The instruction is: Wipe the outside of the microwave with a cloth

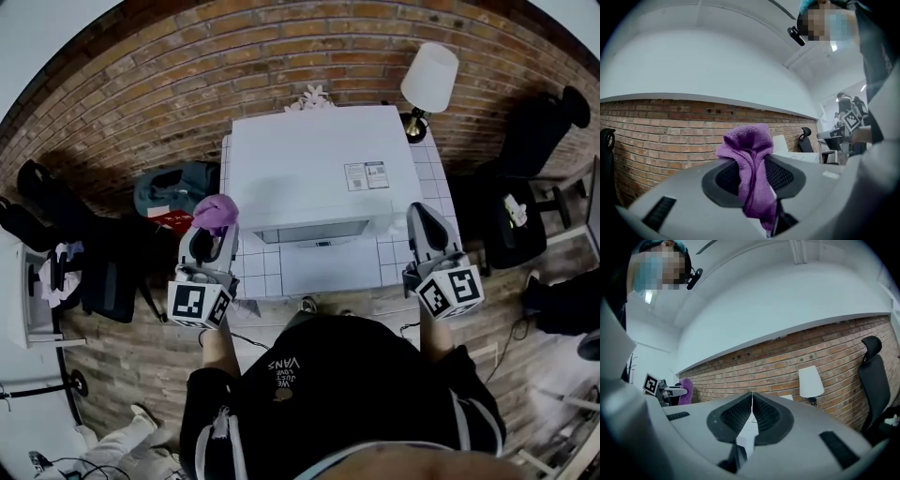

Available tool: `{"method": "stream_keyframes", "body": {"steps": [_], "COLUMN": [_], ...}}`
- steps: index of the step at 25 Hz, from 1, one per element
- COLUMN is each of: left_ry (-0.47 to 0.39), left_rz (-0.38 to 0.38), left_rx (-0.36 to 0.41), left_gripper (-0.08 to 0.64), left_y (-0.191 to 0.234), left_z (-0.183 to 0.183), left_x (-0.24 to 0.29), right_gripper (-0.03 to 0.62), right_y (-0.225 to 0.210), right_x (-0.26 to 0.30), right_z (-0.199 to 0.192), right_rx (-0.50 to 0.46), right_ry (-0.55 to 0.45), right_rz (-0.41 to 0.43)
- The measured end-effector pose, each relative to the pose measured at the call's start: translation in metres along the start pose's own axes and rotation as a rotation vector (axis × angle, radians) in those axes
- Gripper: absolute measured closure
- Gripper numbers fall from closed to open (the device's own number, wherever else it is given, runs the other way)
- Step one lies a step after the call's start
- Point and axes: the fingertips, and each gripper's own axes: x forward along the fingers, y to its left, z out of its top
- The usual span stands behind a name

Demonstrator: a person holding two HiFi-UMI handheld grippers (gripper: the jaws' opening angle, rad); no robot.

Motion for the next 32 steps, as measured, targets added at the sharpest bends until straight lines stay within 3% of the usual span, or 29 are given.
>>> {"method": "stream_keyframes", "body": {"steps": [6, 10, 17, 32], "left_ry": [0.007, 0.045, 0.207, 0.567], "left_rz": [-0.082, -0.157, -0.246, -0.335], "left_rx": [0.035, 0.13, 0.386, 0.743], "left_gripper": [0.42, 0.42, 0.42, 0.42], "left_y": [0.039, 0.061, 0.089, 0.082], "left_z": [-0.001, -0.005, -0.034, -0.082], "left_x": [0.038, 0.069, 0.13, 0.233], "right_gripper": [0.588, 0.588, 0.588, 0.588], "right_y": [0.005, 0.013, 0.014, -0.043], "right_x": [0.023, 0.029, 0.032, 0.035], "right_z": [0.002, 0.003, -0.002, 0.012], "right_rx": [-0.012, -0.026, -0.051, -0.054], "right_ry": [-0.024, -0.019, 0.003, 0.013], "right_rz": [-0.082, -0.136, -0.173, -0.118]}}
